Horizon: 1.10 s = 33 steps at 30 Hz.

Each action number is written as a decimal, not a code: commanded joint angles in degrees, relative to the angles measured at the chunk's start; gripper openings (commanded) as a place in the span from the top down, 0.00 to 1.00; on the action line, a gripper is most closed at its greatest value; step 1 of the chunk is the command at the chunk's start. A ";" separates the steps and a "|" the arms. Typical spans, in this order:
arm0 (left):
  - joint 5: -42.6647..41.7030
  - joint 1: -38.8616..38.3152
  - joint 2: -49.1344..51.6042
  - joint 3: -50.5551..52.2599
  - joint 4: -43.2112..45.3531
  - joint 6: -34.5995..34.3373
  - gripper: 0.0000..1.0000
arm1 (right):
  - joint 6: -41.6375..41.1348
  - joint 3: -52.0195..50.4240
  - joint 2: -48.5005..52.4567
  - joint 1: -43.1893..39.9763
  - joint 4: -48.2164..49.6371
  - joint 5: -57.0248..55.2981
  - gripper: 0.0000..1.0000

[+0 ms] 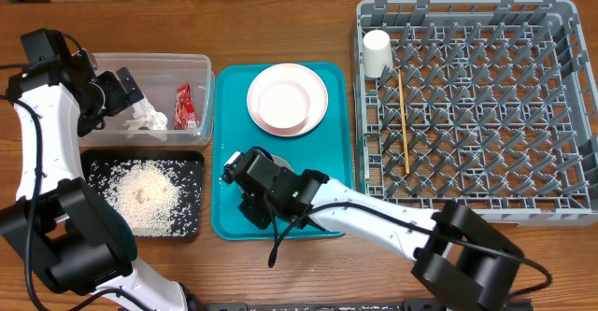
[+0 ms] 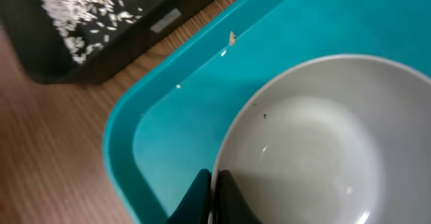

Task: Sort waste into correct bins and load items into the dishwasher
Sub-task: 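Lower right gripper onto white bowl rim and grasp it, then lift white bowl with right gripper and carry it into dish rack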

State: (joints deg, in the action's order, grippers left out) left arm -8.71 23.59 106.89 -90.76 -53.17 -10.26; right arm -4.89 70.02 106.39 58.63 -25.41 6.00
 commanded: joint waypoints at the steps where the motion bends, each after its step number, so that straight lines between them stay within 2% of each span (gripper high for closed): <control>1: 0.33 -0.74 -1.92 -0.90 -0.13 1.07 0.00 | -0.83 1.79 -4.70 -0.42 -0.81 1.77 0.96; 8: 0.33 -0.74 -1.92 -0.90 -0.13 1.07 0.00 | -0.20 1.86 -12.22 -4.96 -4.04 2.16 0.96; 10: 0.33 -0.74 -1.92 -0.90 -0.13 1.07 0.00 | 2.36 1.86 -14.73 -7.56 -4.59 4.76 0.96; 16: 0.33 -0.74 -1.92 -0.90 -0.13 1.07 0.00 | 2.43 1.86 -20.52 -18.78 -5.35 7.80 0.96; 26: 0.33 -0.74 -1.92 -0.90 -0.13 1.07 0.00 | 3.74 1.86 -21.33 -45.70 1.03 37.68 0.96; 29: 0.33 -0.74 -1.92 -0.90 -0.13 1.07 0.00 | 1.31 1.86 -20.68 -53.64 5.70 48.59 0.96; 33: 0.35 -0.74 -1.92 -0.90 -0.13 1.07 0.00 | -6.23 1.86 -17.75 -62.62 14.95 62.01 0.96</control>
State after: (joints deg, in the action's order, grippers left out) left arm -8.71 23.59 106.89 -90.76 -53.19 -10.26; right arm -5.28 70.30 86.74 -0.03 -13.80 52.05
